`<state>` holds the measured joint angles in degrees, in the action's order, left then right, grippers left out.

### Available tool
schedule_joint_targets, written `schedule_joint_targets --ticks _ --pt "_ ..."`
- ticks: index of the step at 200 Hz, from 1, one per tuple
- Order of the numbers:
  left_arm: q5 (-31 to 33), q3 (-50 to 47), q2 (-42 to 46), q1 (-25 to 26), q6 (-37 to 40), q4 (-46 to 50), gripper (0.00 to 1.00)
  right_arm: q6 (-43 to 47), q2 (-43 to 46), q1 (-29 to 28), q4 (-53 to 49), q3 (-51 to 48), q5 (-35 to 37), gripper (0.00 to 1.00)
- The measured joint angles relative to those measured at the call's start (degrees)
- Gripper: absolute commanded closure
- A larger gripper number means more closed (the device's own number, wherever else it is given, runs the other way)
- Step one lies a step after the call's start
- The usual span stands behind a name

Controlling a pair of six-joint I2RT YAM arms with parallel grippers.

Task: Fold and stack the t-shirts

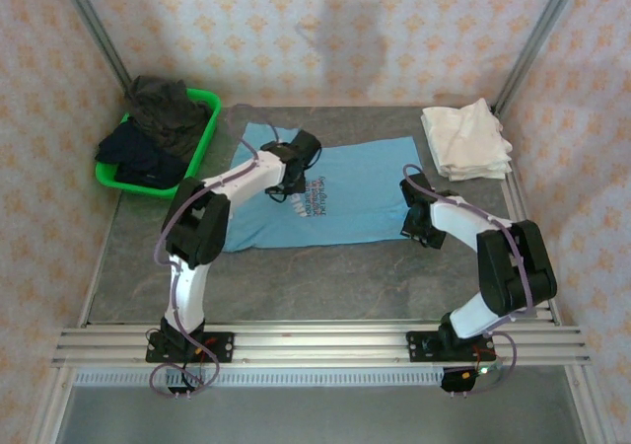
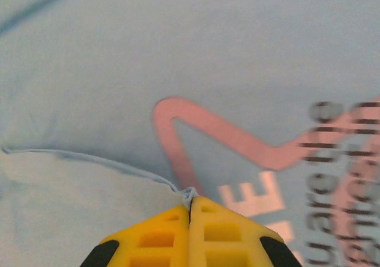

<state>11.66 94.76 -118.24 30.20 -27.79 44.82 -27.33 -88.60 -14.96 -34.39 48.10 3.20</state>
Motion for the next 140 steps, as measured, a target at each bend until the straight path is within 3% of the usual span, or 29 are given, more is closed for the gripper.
schedule_joint_targets --ticks 5,10,26,41,57,77,105,140 --pt "0.87 0.81 -0.04 0.83 0.83 0.0 0.99 -0.02 0.04 0.0 -0.02 -0.04 0.0 0.42" --pt "1.38 1.49 -0.13 1.55 1.29 0.04 0.93 0.0 0.07 0.0 -0.02 -0.07 0.0 0.42" --pt "3.28 4.26 -1.62 3.19 2.6 1.07 0.62 0.0 0.07 0.0 -0.02 -0.15 0.0 0.42" --pt "4.92 6.12 -4.04 3.19 2.6 2.01 0.56 0.0 0.07 0.0 -0.02 -0.15 0.0 0.42" --pt "5.77 6.05 -6.01 2.47 2.38 3.32 0.39 0.04 0.07 0.0 -0.04 -0.15 0.0 0.42" --pt "6.8 5.07 -6.64 1.53 1.64 5.25 0.32 0.2 0.35 0.0 -0.07 -0.15 0.0 0.42" --pt "8.28 0.85 -2.62 0.37 0.31 6.27 0.1 0.46 2.16 0.0 0.13 -0.11 -0.04 0.42" --pt "9.27 -10.54 9.99 -1.03 -2.43 5.99 0.09 0.66 0.46 0.0 0.5 1.4 0.5 0.45"
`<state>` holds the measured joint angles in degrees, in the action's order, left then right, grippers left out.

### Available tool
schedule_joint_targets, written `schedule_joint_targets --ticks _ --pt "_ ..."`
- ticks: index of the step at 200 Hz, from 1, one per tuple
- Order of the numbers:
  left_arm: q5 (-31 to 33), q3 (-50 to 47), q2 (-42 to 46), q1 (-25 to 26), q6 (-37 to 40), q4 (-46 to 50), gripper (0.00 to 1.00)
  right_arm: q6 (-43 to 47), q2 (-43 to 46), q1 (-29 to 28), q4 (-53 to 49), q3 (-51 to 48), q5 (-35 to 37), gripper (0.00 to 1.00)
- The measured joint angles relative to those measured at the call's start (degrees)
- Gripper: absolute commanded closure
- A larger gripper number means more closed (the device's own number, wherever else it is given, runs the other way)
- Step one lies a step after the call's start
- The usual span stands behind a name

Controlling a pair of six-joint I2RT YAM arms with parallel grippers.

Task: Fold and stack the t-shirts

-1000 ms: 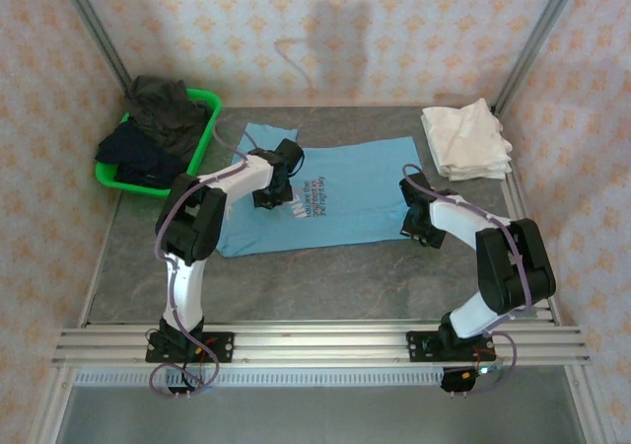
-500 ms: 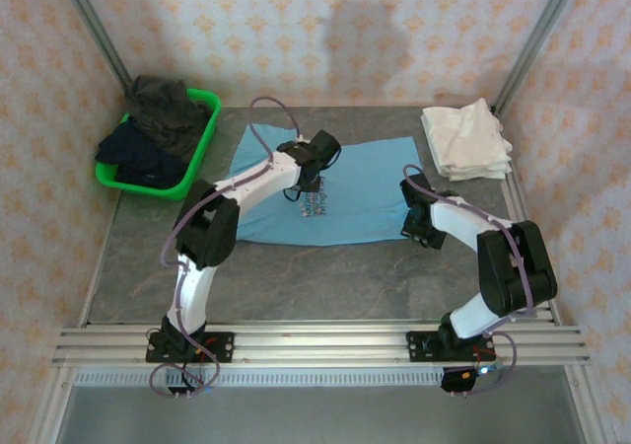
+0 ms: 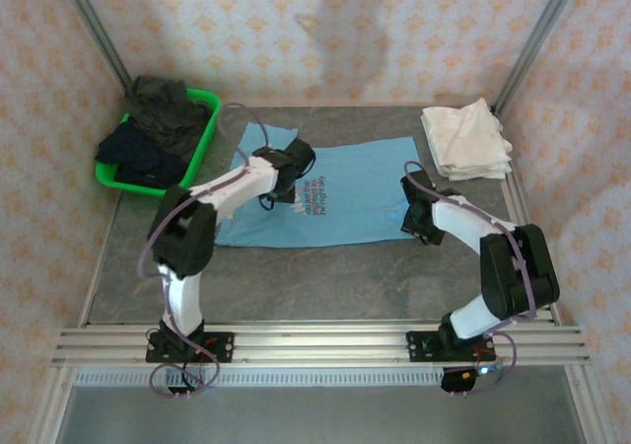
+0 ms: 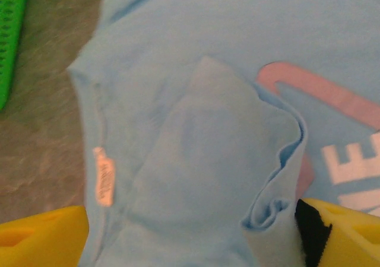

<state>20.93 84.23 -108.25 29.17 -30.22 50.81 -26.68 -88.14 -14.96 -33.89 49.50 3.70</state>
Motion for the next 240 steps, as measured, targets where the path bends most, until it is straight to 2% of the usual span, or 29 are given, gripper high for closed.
schedule_joint_targets --ticks 18,32,63,87,109,128,137,189,222,240 --pt "-0.15 -7.87 6.69 -1.62 -1.66 -1.36 0.08 -0.02 -2.19 0.02 0.2 1.09 0.96 0.45" --pt "-0.66 -13.46 9.77 -3.5 -2.8 -2.51 0.01 -0.07 -3.65 0.09 0.26 1.51 1.73 0.46" --pt "-1.22 -20.15 10.6 -7.54 -4.48 -3.06 0.0 -0.33 -4.61 0.83 -0.04 1.53 2.86 0.48" --pt "-1.44 -21.73 11.13 -8.0 -4.94 -4.74 0.01 -0.74 -4.52 0.94 -0.85 1.51 4.37 0.48" --pt "-2.75 -24.96 13.22 -7.91 -5.6 -7.37 0.12 -1.2 -3.21 1.27 -1.16 1.07 5.09 0.49" --pt "-4.5 -27.71 14.03 -8.24 -5.7 -9.31 0.37 -1.36 -1.88 2.47 -1.11 0.04 4.63 0.5" --pt "-5.7 -28.92 13.97 -8.83 -5.01 -9.94 0.43 -1.38 -1.68 3.3 -0.87 -0.57 4.0 0.5" --pt "-14.58 -36.61 18.25 -17.33 -5.42 -15.76 0.52 -1.97 1.44 5.22 -0.57 -2.47 -1.42 0.55" --pt "-16.26 -37.99 19.45 -18.88 -5.57 -16.74 0.53 -1.99 8.33 2.4 -0.9 -0.94 -2.99 0.57" --pt "-16.98 -38.56 20.0 -19.47 -5.6 -17.31 0.53 -1.38 7.39 1.6 0.83 1.97 -5.2 0.6"
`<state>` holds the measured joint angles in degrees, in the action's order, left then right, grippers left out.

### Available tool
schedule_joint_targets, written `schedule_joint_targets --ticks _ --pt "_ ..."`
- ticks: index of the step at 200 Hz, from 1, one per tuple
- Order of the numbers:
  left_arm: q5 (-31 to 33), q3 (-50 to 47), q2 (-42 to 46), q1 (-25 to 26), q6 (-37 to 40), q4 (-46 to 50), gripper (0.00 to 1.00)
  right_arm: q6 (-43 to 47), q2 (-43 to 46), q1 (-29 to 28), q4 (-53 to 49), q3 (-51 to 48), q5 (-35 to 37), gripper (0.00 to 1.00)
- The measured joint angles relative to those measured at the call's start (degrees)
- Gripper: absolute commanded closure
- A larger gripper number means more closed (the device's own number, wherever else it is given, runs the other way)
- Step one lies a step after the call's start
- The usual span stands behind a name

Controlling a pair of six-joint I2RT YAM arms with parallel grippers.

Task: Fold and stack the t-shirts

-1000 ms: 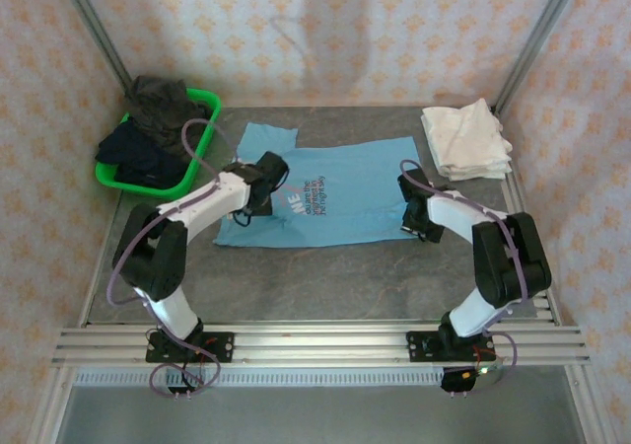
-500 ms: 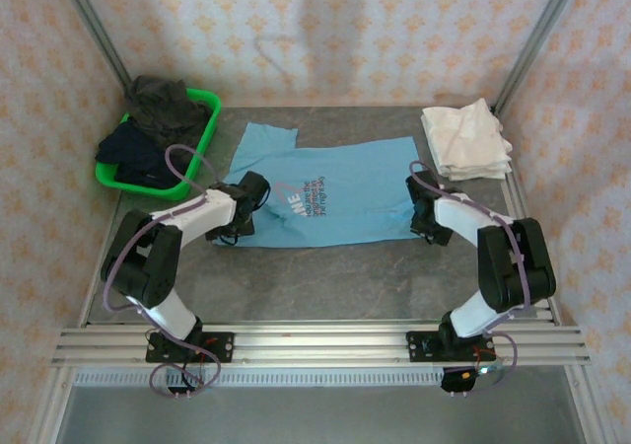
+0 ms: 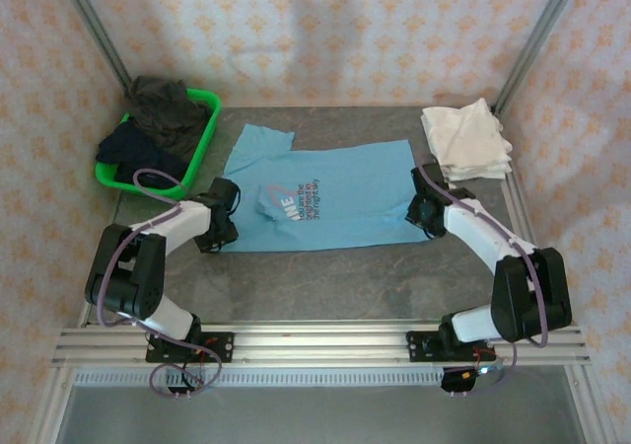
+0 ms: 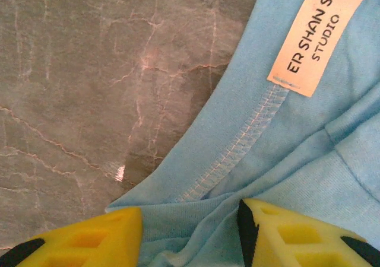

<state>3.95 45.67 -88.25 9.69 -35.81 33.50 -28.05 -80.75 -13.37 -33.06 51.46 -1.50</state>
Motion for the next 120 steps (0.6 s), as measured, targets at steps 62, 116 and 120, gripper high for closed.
schedule_joint_targets --ticks 62,116,120 --pt "-2.23 -0.31 0.39 -2.62 0.11 -0.44 0.55 2.16 -18.62 3.91 5.75 6.1 -4.13 0.74" --pt "-3.78 -1.16 2.49 -4.79 1.03 -0.59 0.37 1.77 -17.16 8.74 6.97 4.94 -5.88 0.55" --pt "-3.82 -1.16 2.91 -4.74 1.03 -0.37 0.35 1.75 -16.72 8.63 6.93 4.63 -6.03 0.55"
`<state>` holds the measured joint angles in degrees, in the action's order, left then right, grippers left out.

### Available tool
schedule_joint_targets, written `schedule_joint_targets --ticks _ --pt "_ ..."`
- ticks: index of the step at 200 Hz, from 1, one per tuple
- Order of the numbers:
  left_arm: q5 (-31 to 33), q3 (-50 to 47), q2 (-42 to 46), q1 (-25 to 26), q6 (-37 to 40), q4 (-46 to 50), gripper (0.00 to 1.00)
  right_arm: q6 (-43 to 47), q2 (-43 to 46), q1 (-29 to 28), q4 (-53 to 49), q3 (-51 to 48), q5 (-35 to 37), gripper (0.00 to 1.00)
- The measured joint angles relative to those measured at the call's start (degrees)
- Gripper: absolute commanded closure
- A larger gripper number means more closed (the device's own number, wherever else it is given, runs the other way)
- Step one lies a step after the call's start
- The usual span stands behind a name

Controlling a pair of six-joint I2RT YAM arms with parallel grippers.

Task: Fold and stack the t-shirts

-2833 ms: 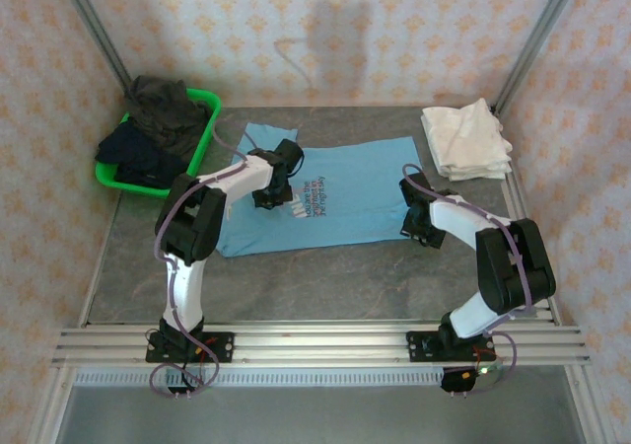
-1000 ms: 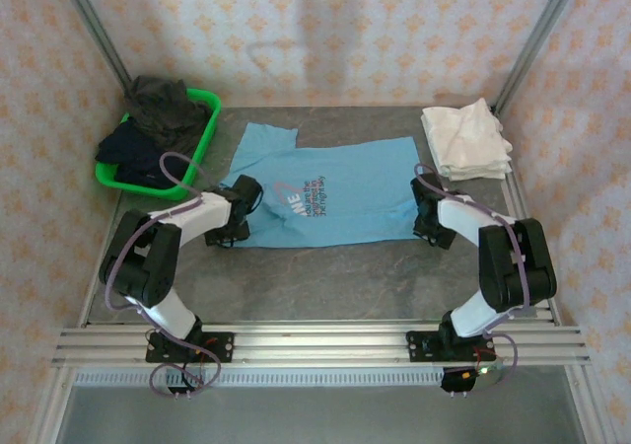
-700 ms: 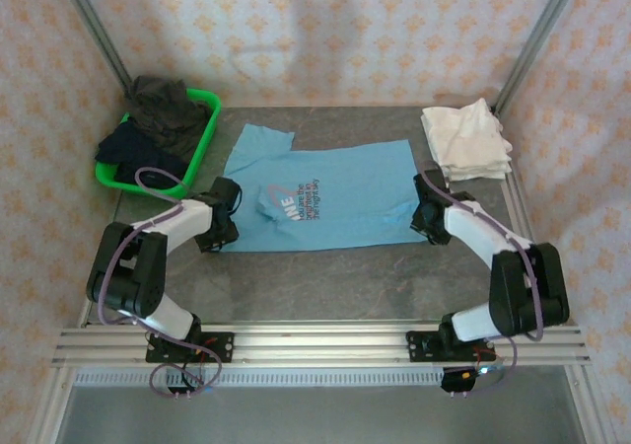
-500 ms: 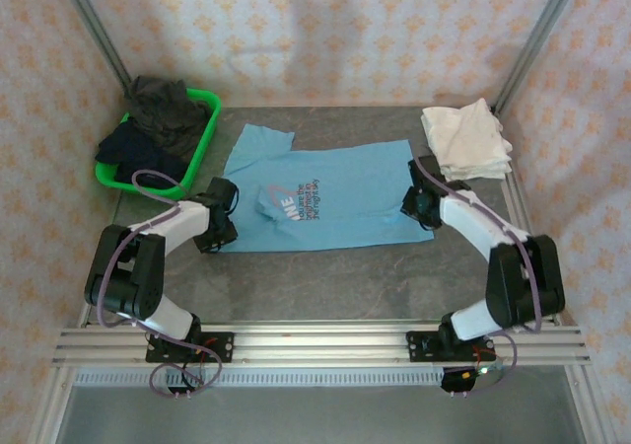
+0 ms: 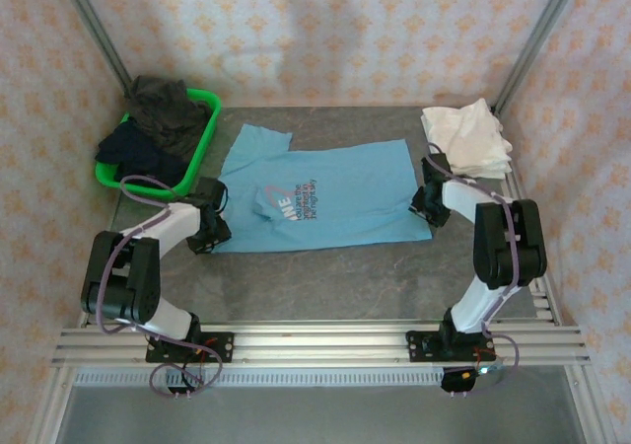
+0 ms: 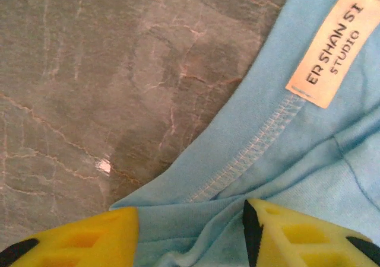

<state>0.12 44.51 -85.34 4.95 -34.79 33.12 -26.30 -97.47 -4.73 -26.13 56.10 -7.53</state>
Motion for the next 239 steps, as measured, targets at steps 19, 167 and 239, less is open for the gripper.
schedule_joint_targets --ticks 19,167,239 --pt "1.4 0.9 2.99 2.69 -0.15 1.97 0.34 0.0 3.78 -0.57 -0.22 -1.95 -0.39 0.53" --pt "1.22 29.44 -22.43 16.87 -1.01 2.84 0.93 -0.2 19.04 -3.5 0.02 -13.03 -1.92 0.53" --pt "3.28 40.5 -27.52 22.51 3.41 3.93 0.66 -0.2 19.19 -3.5 0.04 -14.6 -1.92 0.54"
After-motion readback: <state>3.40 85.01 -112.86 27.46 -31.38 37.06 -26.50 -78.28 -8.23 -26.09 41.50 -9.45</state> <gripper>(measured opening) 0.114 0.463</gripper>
